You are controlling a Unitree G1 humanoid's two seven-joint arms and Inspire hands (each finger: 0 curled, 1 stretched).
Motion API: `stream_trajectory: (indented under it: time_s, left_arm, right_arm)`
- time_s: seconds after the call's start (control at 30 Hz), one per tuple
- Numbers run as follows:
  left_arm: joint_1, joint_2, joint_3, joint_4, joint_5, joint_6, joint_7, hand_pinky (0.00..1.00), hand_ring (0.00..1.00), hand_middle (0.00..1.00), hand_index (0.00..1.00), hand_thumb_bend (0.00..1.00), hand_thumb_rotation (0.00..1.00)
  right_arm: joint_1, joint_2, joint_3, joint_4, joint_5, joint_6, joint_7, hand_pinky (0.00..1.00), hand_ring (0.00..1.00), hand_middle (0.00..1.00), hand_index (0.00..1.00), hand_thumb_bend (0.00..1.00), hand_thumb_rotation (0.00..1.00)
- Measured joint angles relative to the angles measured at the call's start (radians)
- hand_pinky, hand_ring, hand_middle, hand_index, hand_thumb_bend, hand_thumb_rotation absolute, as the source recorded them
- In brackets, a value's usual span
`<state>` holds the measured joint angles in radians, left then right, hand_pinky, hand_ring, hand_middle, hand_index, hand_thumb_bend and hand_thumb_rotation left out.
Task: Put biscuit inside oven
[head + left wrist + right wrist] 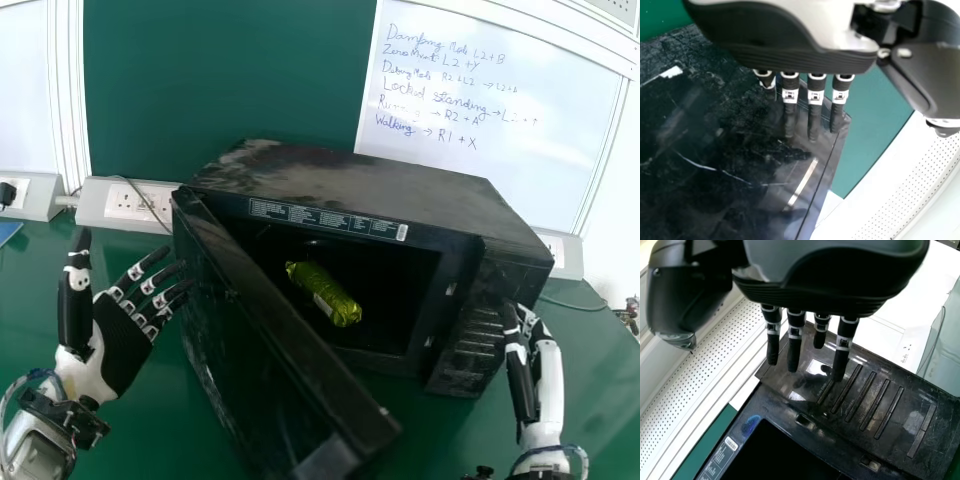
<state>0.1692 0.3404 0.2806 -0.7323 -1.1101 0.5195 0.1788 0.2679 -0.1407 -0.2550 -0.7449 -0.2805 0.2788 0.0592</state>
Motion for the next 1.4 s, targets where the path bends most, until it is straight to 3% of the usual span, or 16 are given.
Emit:
stream_trajectory:
  time_s: [0.27,0.47,0.67,0.87,1.3,1.4]
  left_arm:
    - [-0.01,0.001,-0.002,0.0,0.002,0.003,0.001,0.85,0.77,0.76,0.8,0.52,0.3]
    - [-0.042,0.008,-0.037,0.013,0.057,0.017,-0.013,0.85,0.78,0.75,0.77,0.51,0.27]
    - [-0.082,0.007,-0.065,0.061,0.084,0.023,-0.056,0.85,0.79,0.77,0.79,0.48,0.22]
    - [-0.137,0.005,-0.111,0.125,0.186,0.018,-0.139,0.79,0.75,0.74,0.73,0.5,0.22]
    - [-0.24,-0.081,-0.161,0.235,0.293,0.037,-0.178,0.77,0.74,0.74,0.75,0.64,0.18]
    - [-0.258,-0.1,-0.173,0.26,0.305,0.057,-0.18,0.77,0.74,0.74,0.77,0.6,0.16]
  right_arm:
    - [0.001,-0.001,-0.014,0.0,0.004,0.001,-0.001,0.67,0.79,0.83,0.83,0.8,0.63]
    - [0.002,-0.002,-0.019,-0.001,0.004,0.007,-0.001,0.61,0.78,0.83,0.83,0.8,0.63]
    - [0.004,-0.007,-0.021,-0.004,0.004,0.012,-0.001,0.6,0.77,0.83,0.83,0.81,0.63]
    - [0.009,-0.009,-0.021,-0.017,-0.001,0.018,-0.001,0.61,0.77,0.83,0.83,0.82,0.64]
    - [0.021,-0.01,-0.018,-0.028,-0.005,0.029,-0.002,0.6,0.77,0.83,0.82,0.81,0.63]
    - [0.022,-0.01,-0.018,-0.029,-0.005,0.03,-0.001,0.6,0.77,0.83,0.83,0.81,0.63]
